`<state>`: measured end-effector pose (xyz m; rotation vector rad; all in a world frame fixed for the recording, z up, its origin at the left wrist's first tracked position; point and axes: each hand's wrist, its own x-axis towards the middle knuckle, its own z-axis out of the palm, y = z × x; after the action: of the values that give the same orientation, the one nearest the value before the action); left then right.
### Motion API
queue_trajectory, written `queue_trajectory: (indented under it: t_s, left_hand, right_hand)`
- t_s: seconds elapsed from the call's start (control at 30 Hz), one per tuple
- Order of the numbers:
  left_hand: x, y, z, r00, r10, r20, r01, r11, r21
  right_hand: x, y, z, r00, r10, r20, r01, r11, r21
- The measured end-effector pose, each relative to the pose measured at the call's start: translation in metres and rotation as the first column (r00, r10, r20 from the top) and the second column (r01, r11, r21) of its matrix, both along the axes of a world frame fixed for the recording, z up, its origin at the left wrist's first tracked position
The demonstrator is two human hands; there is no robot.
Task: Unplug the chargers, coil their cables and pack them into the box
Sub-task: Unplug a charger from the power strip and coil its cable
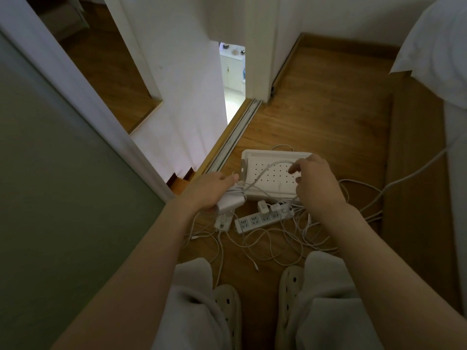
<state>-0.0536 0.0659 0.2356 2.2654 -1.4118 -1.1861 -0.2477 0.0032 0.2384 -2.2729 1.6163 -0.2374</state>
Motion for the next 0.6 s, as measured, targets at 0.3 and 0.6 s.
queue_trajectory:
  t_s: [0.3,0.6]
  left_hand:
    - [-0.009,-0.001,0.006,0.990,-0.006,0.138,0.037,0.973,-0.227]
    - [-0.011,-0.005,0.000,0.992,0.094,0.082,-0.068,0.959,-0.276]
  right_hand:
    - [0.016,0.007,-0.008,0.977,0.202,0.070,-0.210,0.965,0.154]
    - [0.034,0.040,0.007,0.919,0.262,0.293,-0.324,0.928,0.186]
